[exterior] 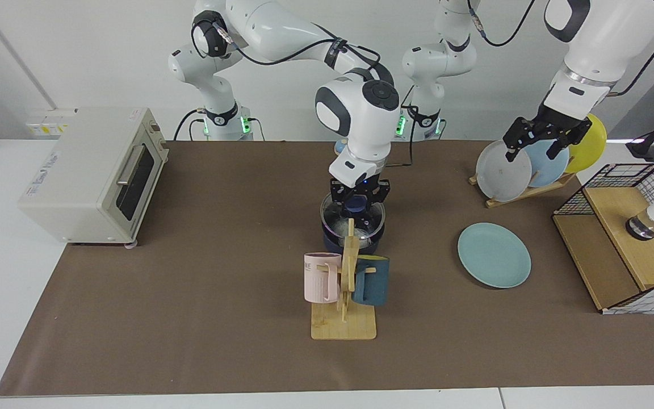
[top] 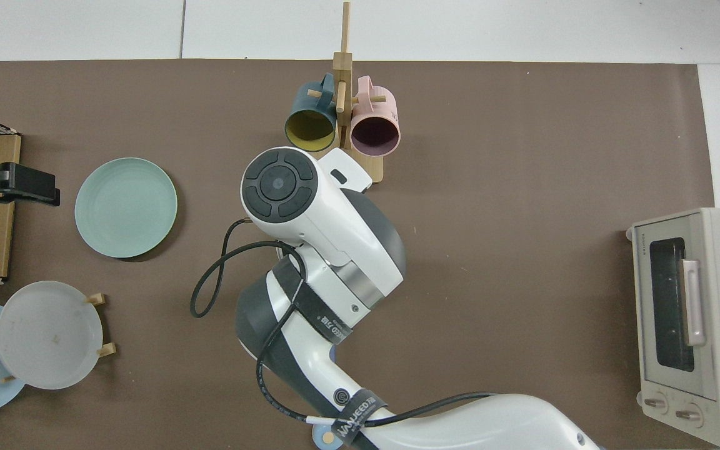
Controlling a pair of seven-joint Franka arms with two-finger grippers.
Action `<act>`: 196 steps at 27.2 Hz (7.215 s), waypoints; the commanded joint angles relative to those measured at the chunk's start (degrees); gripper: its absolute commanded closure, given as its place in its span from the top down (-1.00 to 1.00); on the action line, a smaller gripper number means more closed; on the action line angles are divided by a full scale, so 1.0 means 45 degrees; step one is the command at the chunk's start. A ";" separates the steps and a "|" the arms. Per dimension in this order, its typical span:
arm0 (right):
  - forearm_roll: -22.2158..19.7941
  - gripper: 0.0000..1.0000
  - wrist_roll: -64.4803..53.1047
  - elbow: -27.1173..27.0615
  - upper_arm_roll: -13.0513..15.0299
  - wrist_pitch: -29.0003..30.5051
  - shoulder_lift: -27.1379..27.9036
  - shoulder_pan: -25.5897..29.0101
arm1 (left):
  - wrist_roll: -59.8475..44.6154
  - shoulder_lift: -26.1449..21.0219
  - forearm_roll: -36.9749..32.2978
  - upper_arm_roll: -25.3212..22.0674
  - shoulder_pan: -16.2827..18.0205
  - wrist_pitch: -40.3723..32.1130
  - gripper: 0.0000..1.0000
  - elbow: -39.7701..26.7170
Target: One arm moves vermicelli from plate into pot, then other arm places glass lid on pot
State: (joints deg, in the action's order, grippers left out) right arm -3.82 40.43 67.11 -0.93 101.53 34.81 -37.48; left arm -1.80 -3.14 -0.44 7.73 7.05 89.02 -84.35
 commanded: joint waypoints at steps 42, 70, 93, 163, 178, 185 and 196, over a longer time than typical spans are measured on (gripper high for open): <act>-0.0089 -1.00 -0.0116 -0.0284 0.0030 0.0797 0.0488 0.0068 | 0.0009 0.0268 0.0040 -0.0059 -0.0024 0.0022 1.00 -0.0241; -0.0050 -1.00 -0.0605 0.0517 0.0031 0.1226 0.0293 0.0107 | 0.0009 0.0268 0.0040 -0.0059 -0.0024 0.0022 1.00 -0.0241; -0.0011 -1.00 -0.0605 0.0614 0.0031 0.0836 0.0273 0.0068 | 0.0009 0.0268 0.0040 -0.0059 -0.0024 0.0022 1.00 -0.0241; 0.0125 0.99 -0.7321 0.2877 0.0167 -0.2037 -0.5350 0.6745 | -0.0010 0.0268 0.0040 -0.0059 -0.0024 0.0022 1.00 -0.0241; 0.0751 0.99 -0.9120 0.4189 0.0187 -0.1566 -0.6504 0.8700 | 0.0009 0.0268 0.0040 -0.0059 -0.0024 0.0022 1.00 -0.0260; 0.0536 0.99 -0.9159 0.4072 0.0206 -0.2463 -0.6895 0.8662 | -0.0010 0.0268 0.0040 -0.0059 -0.0024 0.0022 1.00 -0.0241; 0.0594 0.99 -0.9765 0.4032 0.0148 -0.3987 -0.7675 0.8583 | 0.0009 0.0268 0.0040 -0.0059 -0.0024 0.0022 1.00 -0.0241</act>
State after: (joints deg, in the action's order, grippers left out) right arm -1.49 -0.70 83.30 -0.17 85.90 3.44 1.04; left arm -1.80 -3.12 -0.44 7.73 7.05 89.02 -84.35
